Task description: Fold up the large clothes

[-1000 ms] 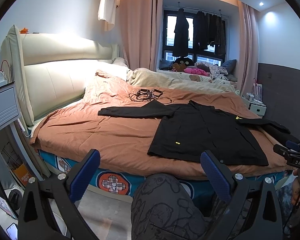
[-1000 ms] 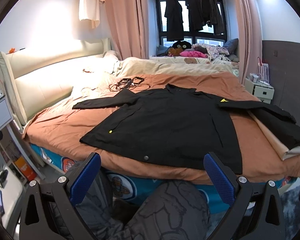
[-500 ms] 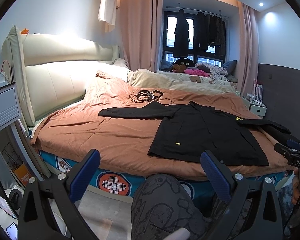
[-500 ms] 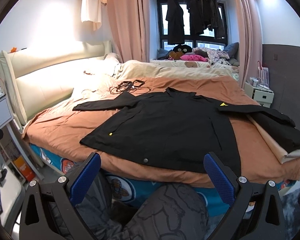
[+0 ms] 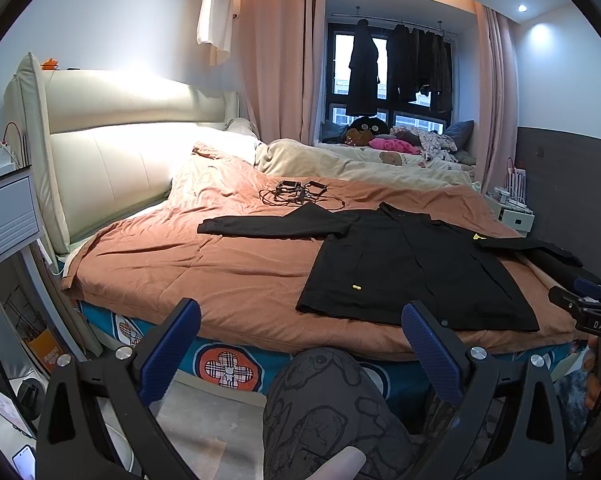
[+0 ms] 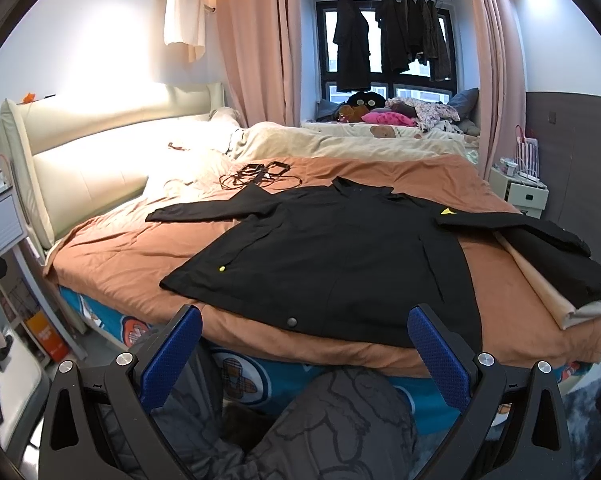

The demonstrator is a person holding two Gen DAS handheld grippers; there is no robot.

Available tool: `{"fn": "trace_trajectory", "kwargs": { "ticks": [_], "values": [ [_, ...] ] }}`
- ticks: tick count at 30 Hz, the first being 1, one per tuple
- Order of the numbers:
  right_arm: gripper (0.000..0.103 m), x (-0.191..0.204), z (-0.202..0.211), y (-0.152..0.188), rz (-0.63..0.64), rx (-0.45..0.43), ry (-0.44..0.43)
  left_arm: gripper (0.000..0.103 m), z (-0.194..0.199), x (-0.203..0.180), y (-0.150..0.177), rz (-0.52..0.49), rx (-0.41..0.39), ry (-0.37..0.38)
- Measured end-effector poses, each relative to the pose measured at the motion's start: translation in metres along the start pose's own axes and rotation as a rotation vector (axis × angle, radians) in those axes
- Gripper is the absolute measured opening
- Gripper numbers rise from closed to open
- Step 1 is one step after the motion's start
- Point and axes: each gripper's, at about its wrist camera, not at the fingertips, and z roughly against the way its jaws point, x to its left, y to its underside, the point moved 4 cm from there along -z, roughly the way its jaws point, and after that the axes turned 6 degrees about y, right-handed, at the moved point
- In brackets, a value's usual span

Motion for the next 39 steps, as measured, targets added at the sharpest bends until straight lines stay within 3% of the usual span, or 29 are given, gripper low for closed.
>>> {"fn": "trace_trajectory", "kwargs": {
  "ticks": [39],
  "values": [
    [0.103,0.003,-0.001,-0.012,-0.039,0.014,0.001,0.103,-0.006,0.023,0.009,-0.003,0.018,0.007]
  ]
}}
